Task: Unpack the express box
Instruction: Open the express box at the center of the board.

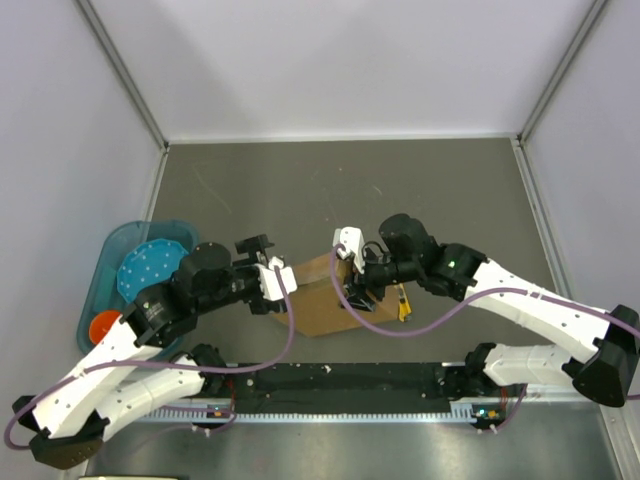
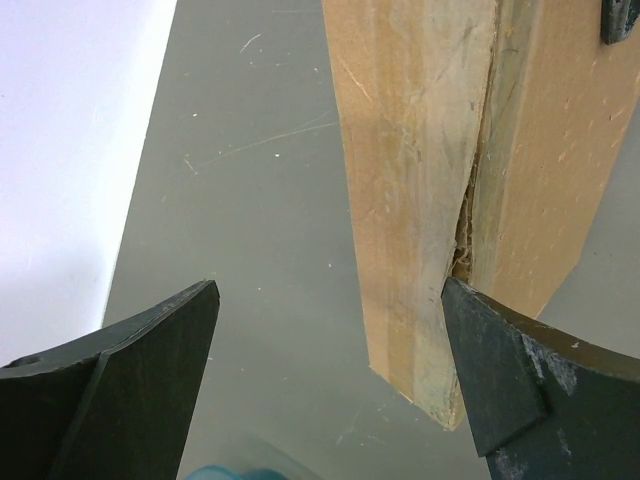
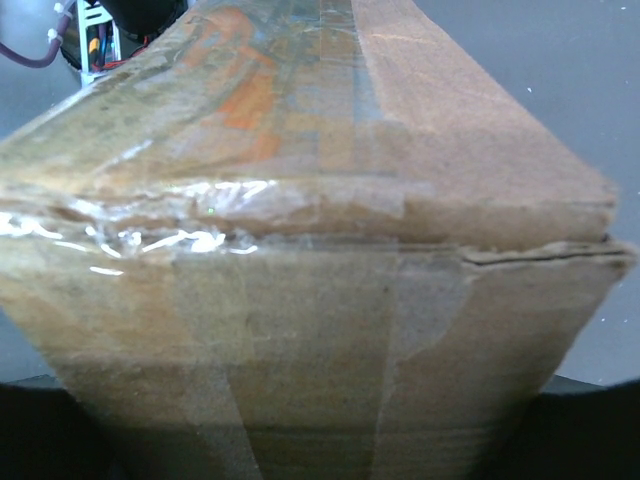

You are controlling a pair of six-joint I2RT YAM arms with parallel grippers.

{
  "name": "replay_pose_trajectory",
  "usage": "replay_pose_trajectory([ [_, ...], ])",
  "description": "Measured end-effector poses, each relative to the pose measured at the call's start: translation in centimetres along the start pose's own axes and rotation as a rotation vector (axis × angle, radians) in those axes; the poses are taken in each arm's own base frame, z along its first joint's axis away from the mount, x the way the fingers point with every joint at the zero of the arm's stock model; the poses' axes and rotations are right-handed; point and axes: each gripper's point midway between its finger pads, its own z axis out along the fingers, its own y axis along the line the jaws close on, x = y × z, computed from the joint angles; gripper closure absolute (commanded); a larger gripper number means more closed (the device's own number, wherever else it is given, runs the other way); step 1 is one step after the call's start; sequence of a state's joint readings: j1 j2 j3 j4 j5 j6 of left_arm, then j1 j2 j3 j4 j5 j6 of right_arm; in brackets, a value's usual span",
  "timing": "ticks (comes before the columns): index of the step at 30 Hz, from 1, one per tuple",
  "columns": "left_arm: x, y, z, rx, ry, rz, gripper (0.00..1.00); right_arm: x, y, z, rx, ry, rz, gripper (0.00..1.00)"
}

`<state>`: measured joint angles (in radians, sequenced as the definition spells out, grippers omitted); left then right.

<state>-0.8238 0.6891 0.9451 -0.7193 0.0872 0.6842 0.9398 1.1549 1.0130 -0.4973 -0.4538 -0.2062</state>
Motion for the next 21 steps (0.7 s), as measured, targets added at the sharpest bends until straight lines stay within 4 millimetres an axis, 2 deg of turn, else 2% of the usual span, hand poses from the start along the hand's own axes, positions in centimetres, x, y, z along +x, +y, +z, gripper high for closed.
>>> replay_pose_trajectory([
  [21,-0.47,-0.88,0.90,0.079,-0.009,-0.047,0.01,0.12,-0.04,0.04,0.000,0.007,0.001,1.00],
])
